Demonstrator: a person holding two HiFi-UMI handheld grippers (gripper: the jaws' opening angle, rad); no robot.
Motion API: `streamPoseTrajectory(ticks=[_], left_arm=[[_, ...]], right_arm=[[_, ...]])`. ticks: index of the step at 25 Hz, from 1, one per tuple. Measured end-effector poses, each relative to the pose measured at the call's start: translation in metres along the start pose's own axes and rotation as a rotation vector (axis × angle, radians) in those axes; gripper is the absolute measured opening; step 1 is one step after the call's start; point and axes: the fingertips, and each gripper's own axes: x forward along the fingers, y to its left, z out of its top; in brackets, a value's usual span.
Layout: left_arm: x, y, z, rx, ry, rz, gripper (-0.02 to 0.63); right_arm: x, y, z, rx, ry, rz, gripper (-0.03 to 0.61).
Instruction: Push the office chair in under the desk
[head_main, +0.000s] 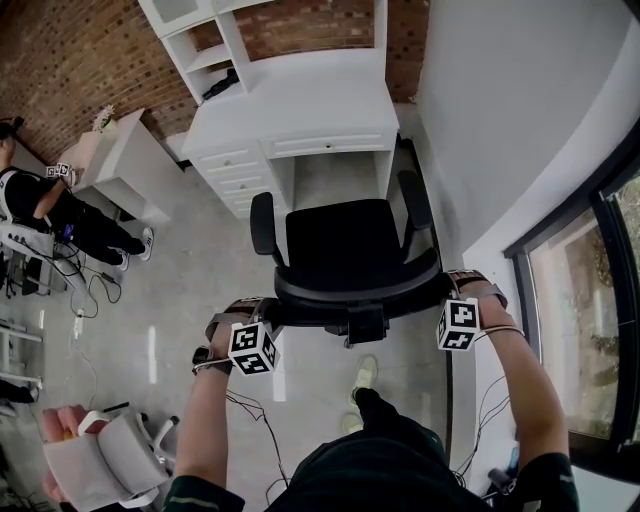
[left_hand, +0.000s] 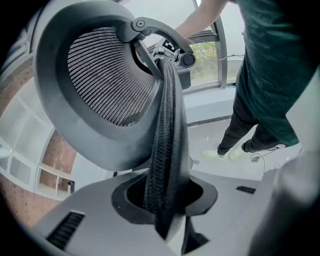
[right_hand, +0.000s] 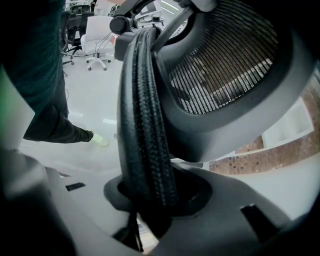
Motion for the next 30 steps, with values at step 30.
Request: streamPoseTrajectory(ticks=[30], left_arm=[[0.037,0.113,-0.052,0.034,-0.009,-0.028,0.109]], right_arm=[[0.060,-0.087,0.034,0.041,0.020,0.003,0.110]])
